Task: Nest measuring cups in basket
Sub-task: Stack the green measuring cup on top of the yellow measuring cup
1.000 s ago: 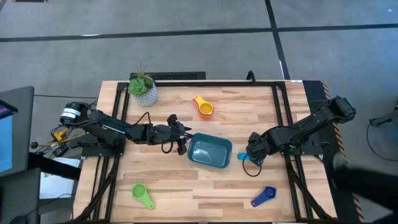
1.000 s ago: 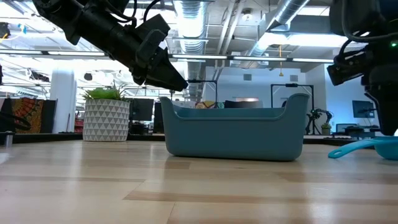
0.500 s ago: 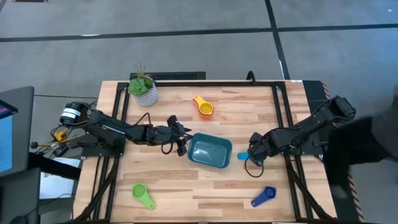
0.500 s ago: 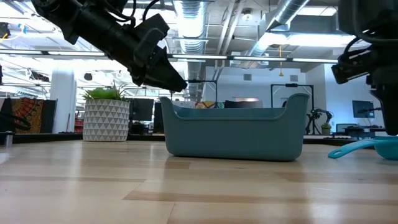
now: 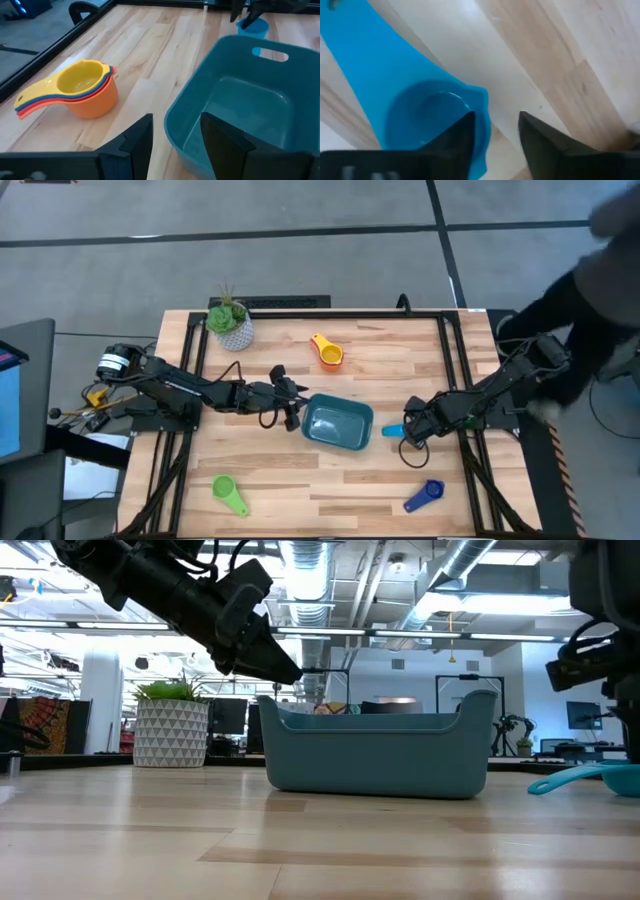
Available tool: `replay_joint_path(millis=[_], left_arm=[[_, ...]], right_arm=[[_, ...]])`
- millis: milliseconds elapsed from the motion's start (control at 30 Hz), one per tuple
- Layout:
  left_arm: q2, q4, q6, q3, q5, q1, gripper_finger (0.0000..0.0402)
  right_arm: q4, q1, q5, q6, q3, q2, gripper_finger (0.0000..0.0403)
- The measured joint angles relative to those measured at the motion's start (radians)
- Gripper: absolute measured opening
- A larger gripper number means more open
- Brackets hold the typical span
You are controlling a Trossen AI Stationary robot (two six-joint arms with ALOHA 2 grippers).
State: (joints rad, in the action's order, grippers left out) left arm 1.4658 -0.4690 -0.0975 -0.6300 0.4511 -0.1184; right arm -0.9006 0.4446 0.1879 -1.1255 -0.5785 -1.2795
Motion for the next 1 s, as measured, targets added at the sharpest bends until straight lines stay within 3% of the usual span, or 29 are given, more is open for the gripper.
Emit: replay_joint_path(millis=[233,467,667,800,900,1000], left_arm=[[0.0,0.0,0.008,0.0,0.009,0.001,0.0156],[0.0,0.025,0.012,0.0,0.009,0.001,0.0156],[0.0,0.03,0.031,0.0,0.009,0.001,0.0156],[0.0,0.031,0.048,0.0,0.026,0.003,0.0156],[0.0,0.034,0.07,0.0,0.076,0.008,0.0156],[0.0,0.034,0.07,0.0,0.096,0.023,0.0156]], right_arm=[[0.017,-0.009,-0.007,-0.012,-0.001,0.006,0.002],[-0.125,-0.008,0.029,-0.243,-0.03,0.074,0.0032],[-0.158,-0.027,0.277,-0.382,-0.072,0.249,0.0012],[-0.135,-0.121,0.465,-0.388,-0.075,0.327,0.0021],[-0.041,-0.243,0.572,-0.368,-0.075,0.324,0.0029],[0.222,-0.363,0.597,-0.179,-0.075,0.273,0.0027]])
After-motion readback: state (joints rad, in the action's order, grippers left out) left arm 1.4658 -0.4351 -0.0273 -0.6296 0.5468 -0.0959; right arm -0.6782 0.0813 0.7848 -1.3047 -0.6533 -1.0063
